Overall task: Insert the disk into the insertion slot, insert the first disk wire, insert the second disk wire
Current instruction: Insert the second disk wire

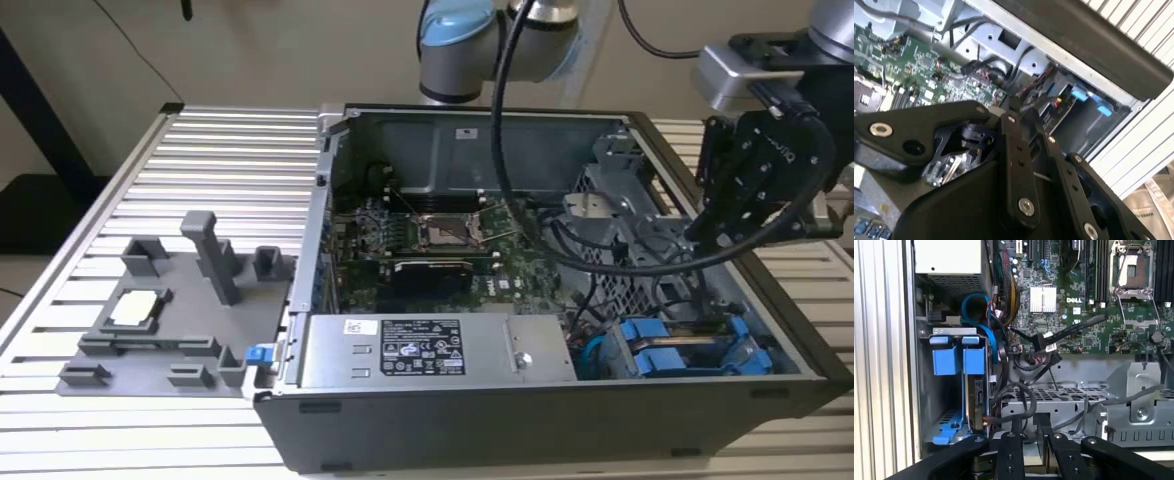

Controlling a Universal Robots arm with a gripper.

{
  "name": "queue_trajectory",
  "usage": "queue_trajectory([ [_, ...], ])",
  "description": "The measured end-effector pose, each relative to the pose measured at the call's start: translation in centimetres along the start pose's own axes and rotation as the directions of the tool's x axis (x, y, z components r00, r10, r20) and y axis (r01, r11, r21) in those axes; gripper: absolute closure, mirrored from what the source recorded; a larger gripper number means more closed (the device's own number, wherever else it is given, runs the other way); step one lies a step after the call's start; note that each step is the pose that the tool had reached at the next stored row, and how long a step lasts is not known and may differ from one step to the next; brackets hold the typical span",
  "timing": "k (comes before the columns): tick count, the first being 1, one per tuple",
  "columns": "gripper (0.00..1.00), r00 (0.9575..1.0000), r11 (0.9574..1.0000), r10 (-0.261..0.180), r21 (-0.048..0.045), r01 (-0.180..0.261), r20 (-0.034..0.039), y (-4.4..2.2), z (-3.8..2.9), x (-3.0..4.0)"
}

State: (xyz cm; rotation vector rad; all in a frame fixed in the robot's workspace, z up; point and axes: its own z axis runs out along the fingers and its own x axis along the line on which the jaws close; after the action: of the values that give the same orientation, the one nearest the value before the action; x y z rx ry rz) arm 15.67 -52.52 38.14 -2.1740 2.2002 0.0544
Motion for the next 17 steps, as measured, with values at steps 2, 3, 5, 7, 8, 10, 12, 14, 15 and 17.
queue_trajectory([
  [2,0.73,1.0,1.0,0.001,0.0001,-0.001,0.0001,0.72,0.0,-0.02],
  [3,0.73,1.0,1.0,0.001,0.0002,-0.001,-0.0001,1.1,-0.01,-0.03],
  [5,0.73,1.0,1.0,0.002,0.0003,-0.002,0.0,1.88,-0.01,-0.09],
  [7,0.73,1.0,1.0,0.003,0.0003,-0.003,0.0001,2.69,-0.01,-0.16],
  [8,0.73,1.0,1.0,0.003,0.0004,-0.003,0.0,3.09,-0.01,-0.2],
  [10,0.73,1.0,1.0,0.003,0.0003,-0.003,0.0001,3.93,-0.01,-0.29],
  [12,0.73,1.0,1.0,0.003,0.0004,-0.003,-0.0001,4.79,-0.02,-0.4],
  [14,0.73,1.0,1.0,0.003,0.0004,-0.003,0.0001,5.7,-0.01,-0.53],
  [15,0.73,1.0,1.0,0.003,0.0005,-0.003,0.0001,6.09,-0.01,-0.58],
  [17,0.73,1.0,1.0,0.003,0.0007,-0.003,-0.0009,6.49,-0.02,-0.6],
])
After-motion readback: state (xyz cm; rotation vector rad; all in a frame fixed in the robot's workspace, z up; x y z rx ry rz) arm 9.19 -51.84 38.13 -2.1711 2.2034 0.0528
